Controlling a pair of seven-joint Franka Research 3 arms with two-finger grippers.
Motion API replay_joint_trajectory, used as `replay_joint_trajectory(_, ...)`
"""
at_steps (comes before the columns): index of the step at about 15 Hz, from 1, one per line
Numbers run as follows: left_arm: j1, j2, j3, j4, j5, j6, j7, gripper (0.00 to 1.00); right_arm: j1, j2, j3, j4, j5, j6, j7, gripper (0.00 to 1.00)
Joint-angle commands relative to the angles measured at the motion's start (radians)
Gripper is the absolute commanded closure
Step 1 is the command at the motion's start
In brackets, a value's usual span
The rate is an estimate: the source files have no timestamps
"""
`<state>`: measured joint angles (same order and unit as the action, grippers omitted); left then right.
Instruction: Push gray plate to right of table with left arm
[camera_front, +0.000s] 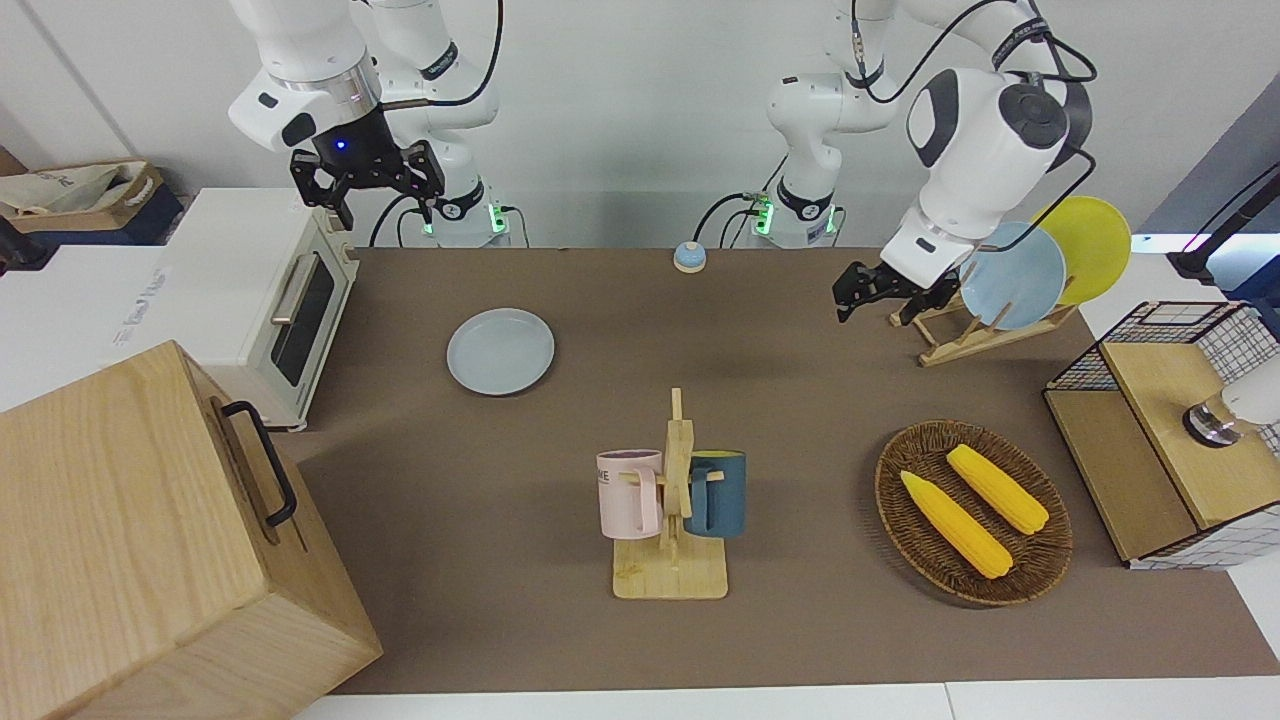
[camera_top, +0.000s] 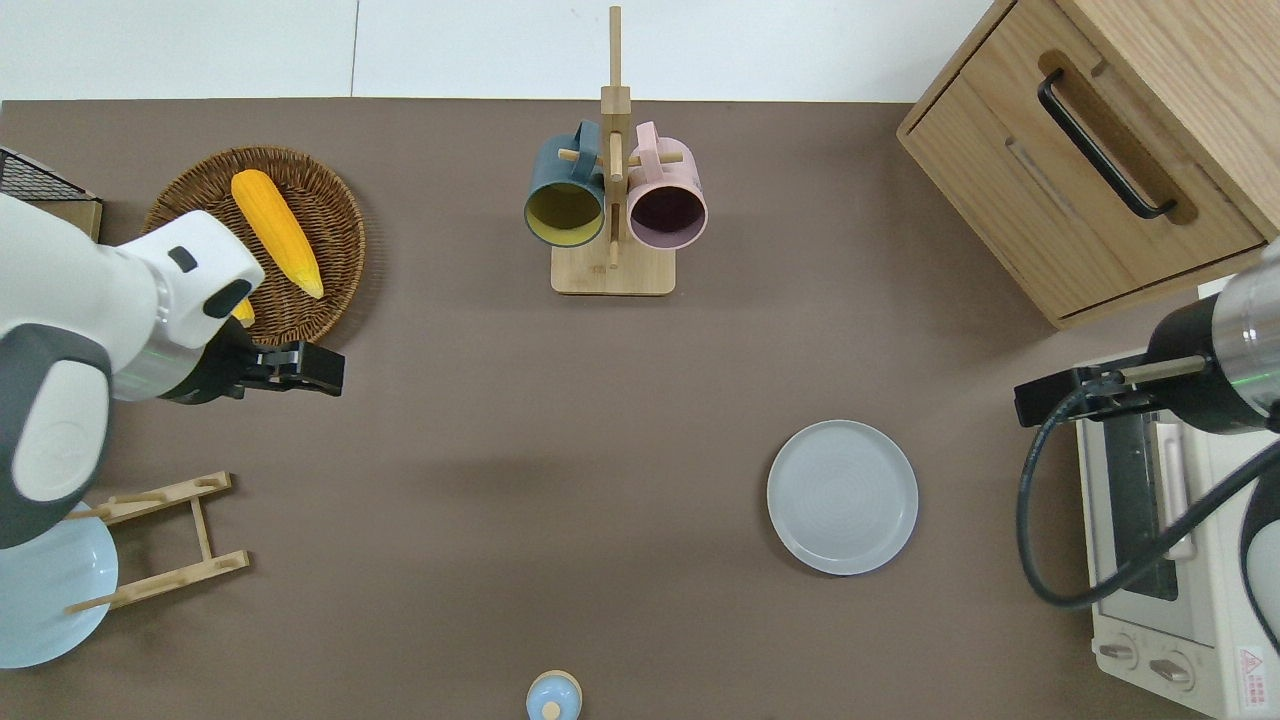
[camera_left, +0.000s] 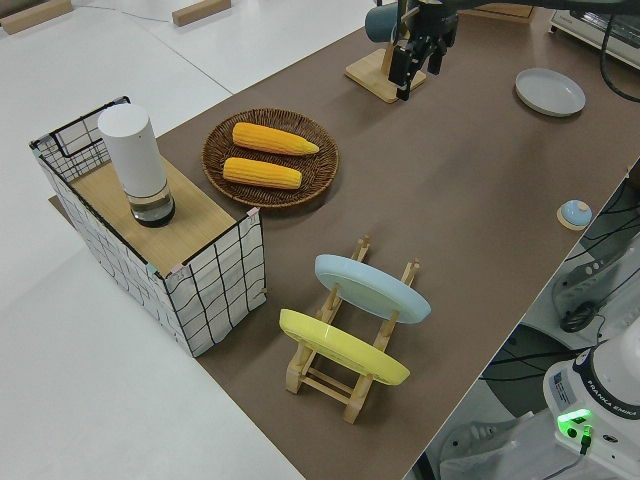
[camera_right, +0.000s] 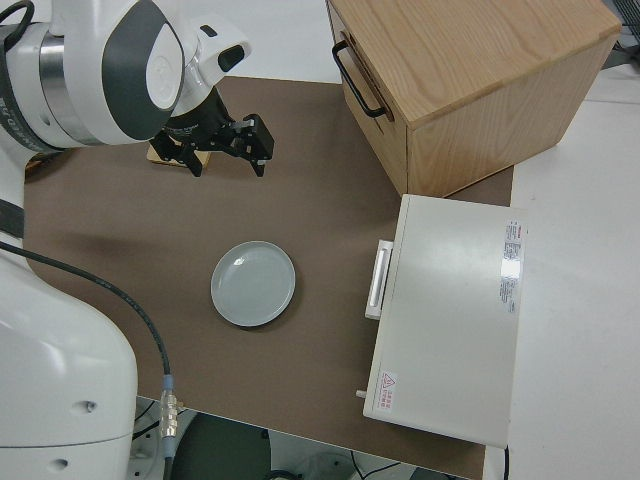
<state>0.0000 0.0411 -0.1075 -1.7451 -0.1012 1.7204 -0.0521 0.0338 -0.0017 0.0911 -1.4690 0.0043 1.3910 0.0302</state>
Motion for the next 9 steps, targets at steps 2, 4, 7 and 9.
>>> replay_joint_trajectory(2,0.021,0.014,-0.009,0.125,0.125,-0.090,0.101,0.01,-0.011,-0.008,0.004,0.001,0.008,-0.012,-0.003,0.017)
replay_joint_trajectory(4,0.020,0.008,-0.008,0.142,0.143,-0.125,0.112,0.01,-0.011,-0.008,0.006,0.001,0.008,-0.012,-0.003,0.017)
replay_joint_trajectory(7,0.023,0.006,-0.008,0.154,0.141,-0.162,0.121,0.01,-0.011,-0.008,0.006,-0.001,0.008,-0.012,-0.001,0.017)
replay_joint_trajectory(9,0.023,0.006,-0.006,0.157,0.129,-0.162,0.120,0.01,-0.011,-0.008,0.004,0.001,0.008,-0.012,-0.001,0.017)
